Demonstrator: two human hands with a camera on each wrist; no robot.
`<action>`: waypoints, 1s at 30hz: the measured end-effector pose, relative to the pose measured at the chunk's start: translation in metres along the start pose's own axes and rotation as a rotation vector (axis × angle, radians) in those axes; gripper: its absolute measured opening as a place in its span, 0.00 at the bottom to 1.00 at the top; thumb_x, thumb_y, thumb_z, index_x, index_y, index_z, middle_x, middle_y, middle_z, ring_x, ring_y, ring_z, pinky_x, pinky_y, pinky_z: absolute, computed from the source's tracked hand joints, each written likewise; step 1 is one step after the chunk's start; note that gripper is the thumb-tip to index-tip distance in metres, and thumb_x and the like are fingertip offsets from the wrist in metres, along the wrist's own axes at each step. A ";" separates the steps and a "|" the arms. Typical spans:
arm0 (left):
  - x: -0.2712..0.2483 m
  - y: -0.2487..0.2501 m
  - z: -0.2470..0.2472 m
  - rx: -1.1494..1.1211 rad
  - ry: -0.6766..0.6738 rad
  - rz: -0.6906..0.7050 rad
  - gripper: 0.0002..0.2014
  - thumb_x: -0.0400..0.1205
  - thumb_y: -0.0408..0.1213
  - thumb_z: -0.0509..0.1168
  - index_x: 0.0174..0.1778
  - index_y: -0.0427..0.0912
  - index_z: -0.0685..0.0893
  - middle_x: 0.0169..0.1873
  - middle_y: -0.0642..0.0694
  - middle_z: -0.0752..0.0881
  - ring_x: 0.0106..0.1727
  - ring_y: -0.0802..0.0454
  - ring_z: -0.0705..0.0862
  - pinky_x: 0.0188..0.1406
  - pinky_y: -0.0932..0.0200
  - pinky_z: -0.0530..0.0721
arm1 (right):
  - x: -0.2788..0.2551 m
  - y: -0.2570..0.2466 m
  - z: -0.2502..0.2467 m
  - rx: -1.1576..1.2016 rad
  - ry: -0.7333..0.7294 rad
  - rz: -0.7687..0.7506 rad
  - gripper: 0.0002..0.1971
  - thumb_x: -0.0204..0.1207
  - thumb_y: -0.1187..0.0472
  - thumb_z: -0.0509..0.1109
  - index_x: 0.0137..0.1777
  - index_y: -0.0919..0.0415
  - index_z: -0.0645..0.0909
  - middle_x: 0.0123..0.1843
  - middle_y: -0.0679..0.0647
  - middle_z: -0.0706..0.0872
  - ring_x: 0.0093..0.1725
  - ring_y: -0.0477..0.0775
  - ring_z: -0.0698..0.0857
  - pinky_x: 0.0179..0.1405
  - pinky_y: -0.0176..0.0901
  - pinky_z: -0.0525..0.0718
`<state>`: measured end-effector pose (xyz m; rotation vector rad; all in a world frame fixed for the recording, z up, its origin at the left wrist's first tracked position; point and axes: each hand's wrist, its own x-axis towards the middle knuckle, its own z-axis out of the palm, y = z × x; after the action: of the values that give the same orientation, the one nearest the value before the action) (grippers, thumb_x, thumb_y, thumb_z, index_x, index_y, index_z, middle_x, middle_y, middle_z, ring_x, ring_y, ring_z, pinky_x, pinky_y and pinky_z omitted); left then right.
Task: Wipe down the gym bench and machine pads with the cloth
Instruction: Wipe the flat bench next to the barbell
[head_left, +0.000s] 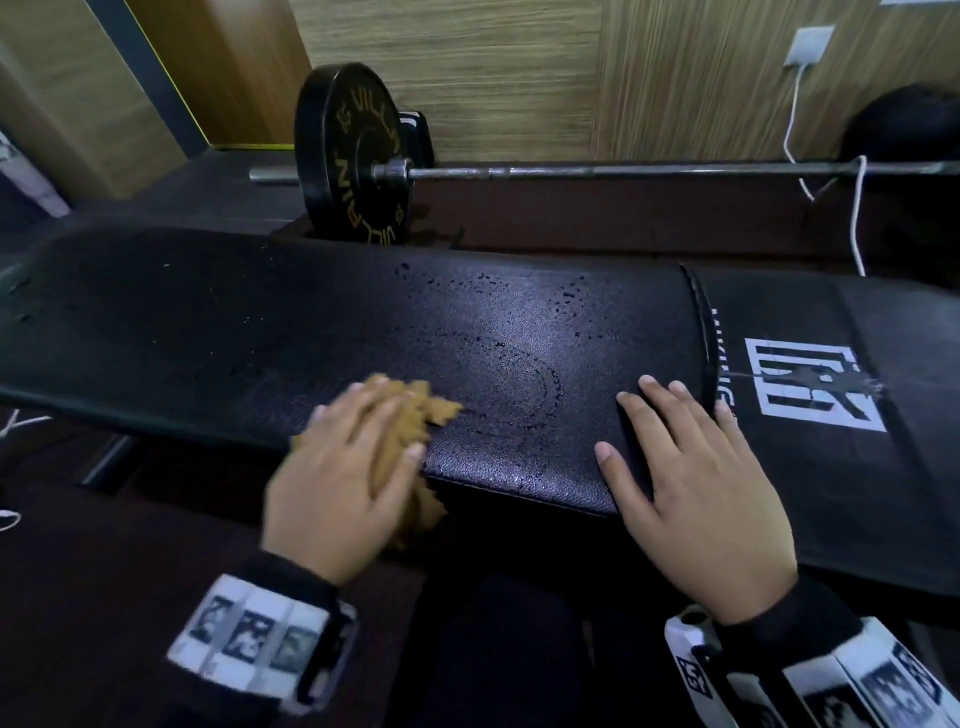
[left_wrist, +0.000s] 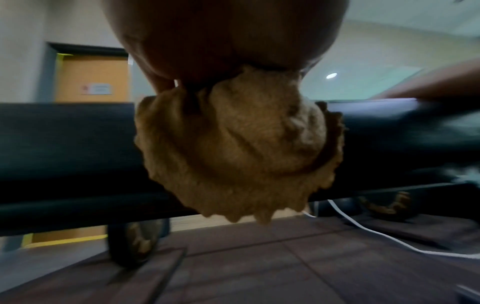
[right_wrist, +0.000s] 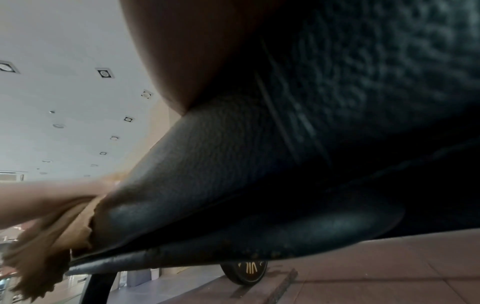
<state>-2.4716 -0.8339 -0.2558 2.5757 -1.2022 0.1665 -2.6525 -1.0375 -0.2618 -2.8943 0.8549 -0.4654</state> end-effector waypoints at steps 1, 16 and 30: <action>0.004 -0.013 -0.003 -0.016 0.023 -0.086 0.30 0.80 0.58 0.50 0.74 0.46 0.75 0.76 0.49 0.72 0.78 0.50 0.67 0.78 0.55 0.57 | 0.000 0.000 0.000 -0.001 0.001 -0.001 0.29 0.79 0.43 0.52 0.70 0.61 0.76 0.73 0.58 0.77 0.75 0.60 0.72 0.75 0.62 0.67; 0.047 0.124 0.032 0.010 -0.056 0.007 0.35 0.78 0.55 0.40 0.79 0.44 0.67 0.80 0.46 0.64 0.82 0.48 0.55 0.81 0.53 0.46 | 0.001 -0.004 -0.010 0.024 -0.073 0.014 0.30 0.77 0.45 0.50 0.70 0.63 0.77 0.73 0.60 0.76 0.74 0.62 0.73 0.74 0.63 0.67; 0.043 0.008 0.011 -0.099 -0.047 -0.243 0.26 0.85 0.56 0.46 0.80 0.57 0.63 0.81 0.59 0.60 0.83 0.58 0.50 0.80 0.37 0.39 | 0.017 -0.039 -0.036 0.087 -0.146 0.142 0.34 0.74 0.31 0.46 0.67 0.56 0.72 0.64 0.57 0.71 0.62 0.63 0.76 0.69 0.64 0.67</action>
<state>-2.4507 -0.8735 -0.2549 2.6228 -0.8786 -0.0062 -2.6301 -1.0139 -0.2164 -2.7256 0.9821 -0.2676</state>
